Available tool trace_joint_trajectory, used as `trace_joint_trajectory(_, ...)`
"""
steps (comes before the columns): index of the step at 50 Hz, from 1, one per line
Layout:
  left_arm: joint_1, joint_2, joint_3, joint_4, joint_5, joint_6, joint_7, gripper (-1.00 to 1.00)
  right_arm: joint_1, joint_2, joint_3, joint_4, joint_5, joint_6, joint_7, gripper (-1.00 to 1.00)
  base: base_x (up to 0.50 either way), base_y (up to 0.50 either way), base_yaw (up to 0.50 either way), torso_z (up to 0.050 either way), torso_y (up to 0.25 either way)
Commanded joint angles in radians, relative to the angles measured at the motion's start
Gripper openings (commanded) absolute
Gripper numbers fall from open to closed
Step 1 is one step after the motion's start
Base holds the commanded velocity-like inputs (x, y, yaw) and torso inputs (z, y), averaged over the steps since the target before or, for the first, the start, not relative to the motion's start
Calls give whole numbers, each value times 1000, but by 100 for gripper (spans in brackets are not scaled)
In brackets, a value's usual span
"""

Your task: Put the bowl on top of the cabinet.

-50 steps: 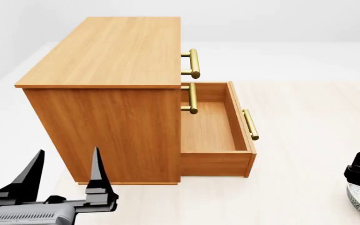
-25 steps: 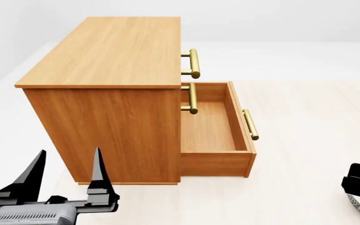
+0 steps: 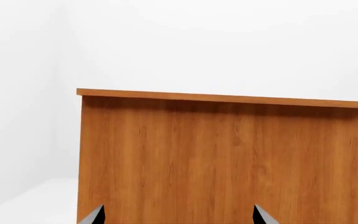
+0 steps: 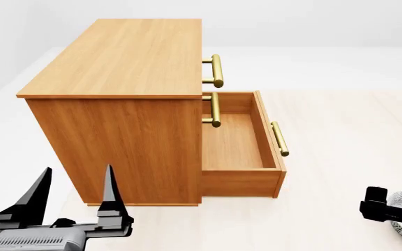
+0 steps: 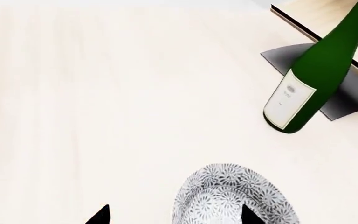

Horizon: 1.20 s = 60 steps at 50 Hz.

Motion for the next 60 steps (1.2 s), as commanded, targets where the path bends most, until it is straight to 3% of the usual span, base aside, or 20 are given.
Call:
trace_joint_trajectory(1,1,-3,3,-3,-2,4,-3,100,41,-16,-18,51,15,63,23,100,0,0,0,0,0)
trace_joint_trajectory(60,3,-20,20,-8,-5,19,-19,100,58,-17,-75,179,-15,34,42,100,0,0,0,0,0)
